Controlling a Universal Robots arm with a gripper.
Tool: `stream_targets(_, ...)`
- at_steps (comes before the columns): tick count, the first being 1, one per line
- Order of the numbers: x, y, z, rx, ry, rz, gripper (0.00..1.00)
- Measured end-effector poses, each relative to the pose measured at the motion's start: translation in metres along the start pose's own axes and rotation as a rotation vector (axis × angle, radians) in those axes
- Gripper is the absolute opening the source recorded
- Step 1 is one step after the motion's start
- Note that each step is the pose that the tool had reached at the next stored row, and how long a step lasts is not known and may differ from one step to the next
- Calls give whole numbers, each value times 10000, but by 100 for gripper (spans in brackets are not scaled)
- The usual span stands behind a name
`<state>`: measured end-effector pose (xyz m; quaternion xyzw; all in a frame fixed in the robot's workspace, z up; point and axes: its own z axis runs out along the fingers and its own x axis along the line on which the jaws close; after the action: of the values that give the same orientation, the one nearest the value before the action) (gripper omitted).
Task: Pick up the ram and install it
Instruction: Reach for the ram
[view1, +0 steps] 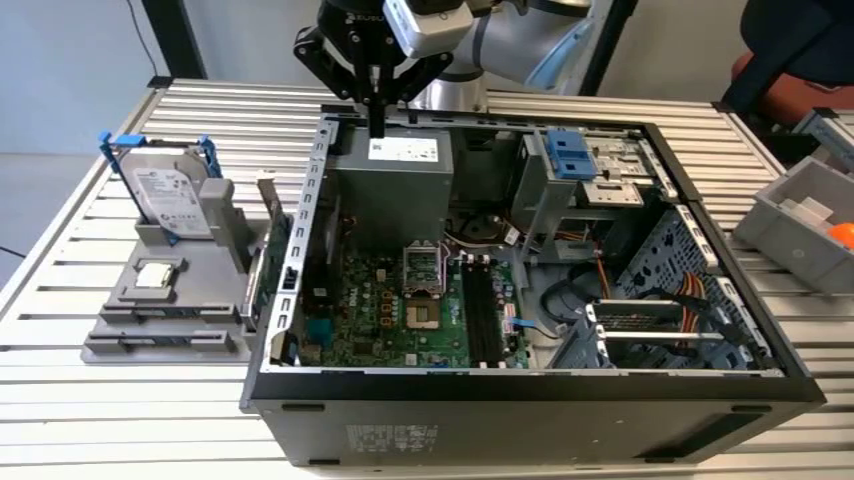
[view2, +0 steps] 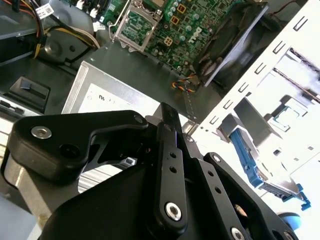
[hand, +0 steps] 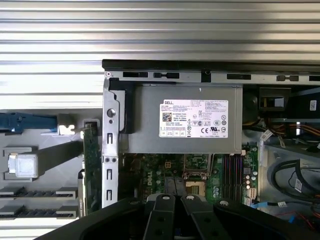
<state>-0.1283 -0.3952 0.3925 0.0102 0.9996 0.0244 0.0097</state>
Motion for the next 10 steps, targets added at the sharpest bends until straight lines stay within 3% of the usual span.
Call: stream_targets(10, 49, 0, -1, -1, 0, -2, 0)
